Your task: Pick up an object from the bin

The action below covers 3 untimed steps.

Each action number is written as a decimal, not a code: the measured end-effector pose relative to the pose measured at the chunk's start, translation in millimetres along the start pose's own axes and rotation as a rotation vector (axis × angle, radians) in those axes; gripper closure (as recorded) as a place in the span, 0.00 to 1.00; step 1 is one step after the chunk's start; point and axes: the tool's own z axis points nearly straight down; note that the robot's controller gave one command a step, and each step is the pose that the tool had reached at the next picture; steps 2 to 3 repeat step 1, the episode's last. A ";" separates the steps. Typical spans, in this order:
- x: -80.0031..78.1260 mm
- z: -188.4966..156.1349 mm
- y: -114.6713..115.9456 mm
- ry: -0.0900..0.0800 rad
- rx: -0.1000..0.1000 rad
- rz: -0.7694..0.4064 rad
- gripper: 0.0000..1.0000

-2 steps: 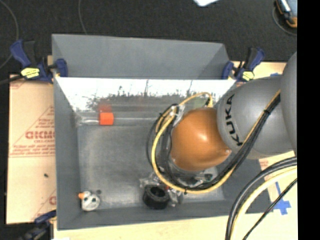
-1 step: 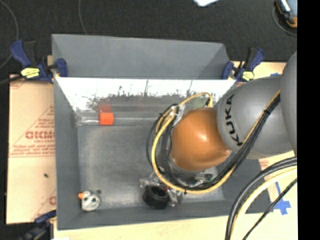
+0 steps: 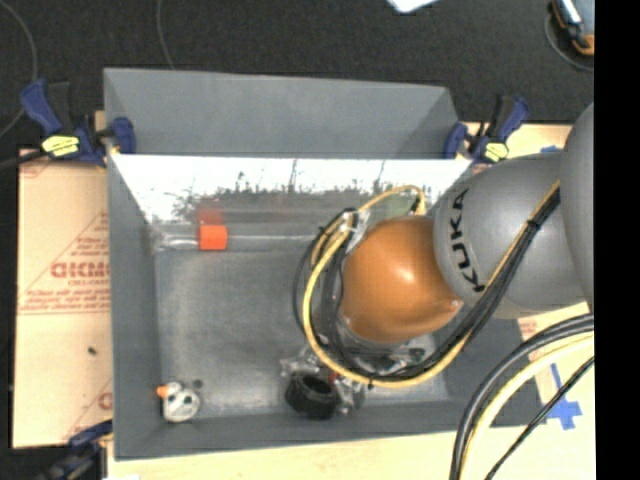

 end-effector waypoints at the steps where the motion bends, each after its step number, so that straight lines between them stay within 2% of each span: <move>1: 0.0 0.1 0.3 0.000 -0.001 0.001 1.00; 3: 0.0 0.1 0.3 0.000 -0.001 0.001 1.00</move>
Offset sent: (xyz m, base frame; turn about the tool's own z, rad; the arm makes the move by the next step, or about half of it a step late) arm 0.0000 0.0000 0.0000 0.0000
